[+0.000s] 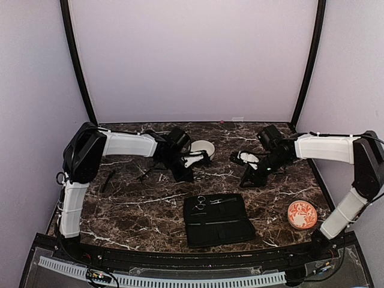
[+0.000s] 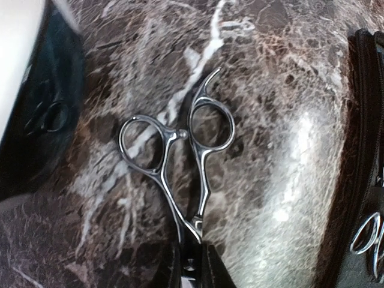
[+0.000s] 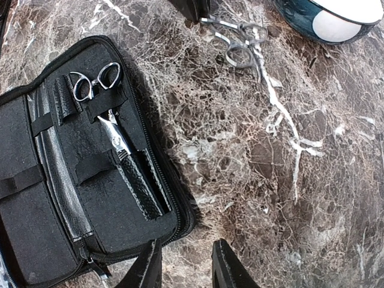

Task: Sort the hair-cutting tools

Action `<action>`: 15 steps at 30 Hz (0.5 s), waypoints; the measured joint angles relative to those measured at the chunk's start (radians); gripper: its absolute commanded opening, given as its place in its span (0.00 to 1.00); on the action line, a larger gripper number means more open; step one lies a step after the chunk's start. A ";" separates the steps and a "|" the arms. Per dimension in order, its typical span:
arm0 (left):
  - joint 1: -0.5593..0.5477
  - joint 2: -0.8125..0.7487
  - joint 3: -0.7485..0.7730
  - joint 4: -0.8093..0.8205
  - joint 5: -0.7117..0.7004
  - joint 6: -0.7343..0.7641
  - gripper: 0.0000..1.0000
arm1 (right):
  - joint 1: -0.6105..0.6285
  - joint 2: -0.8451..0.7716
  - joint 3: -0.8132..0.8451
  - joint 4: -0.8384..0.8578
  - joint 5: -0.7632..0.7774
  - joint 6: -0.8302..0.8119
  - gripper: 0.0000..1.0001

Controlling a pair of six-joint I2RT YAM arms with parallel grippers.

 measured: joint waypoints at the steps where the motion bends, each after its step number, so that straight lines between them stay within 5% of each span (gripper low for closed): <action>1: -0.012 0.004 0.003 0.009 0.000 0.000 0.04 | -0.001 0.000 0.000 0.000 0.000 0.000 0.28; 15: -0.127 0.154 0.193 0.122 0.076 -0.009 0.05 | -0.107 -0.047 0.001 -0.064 0.023 -0.018 0.27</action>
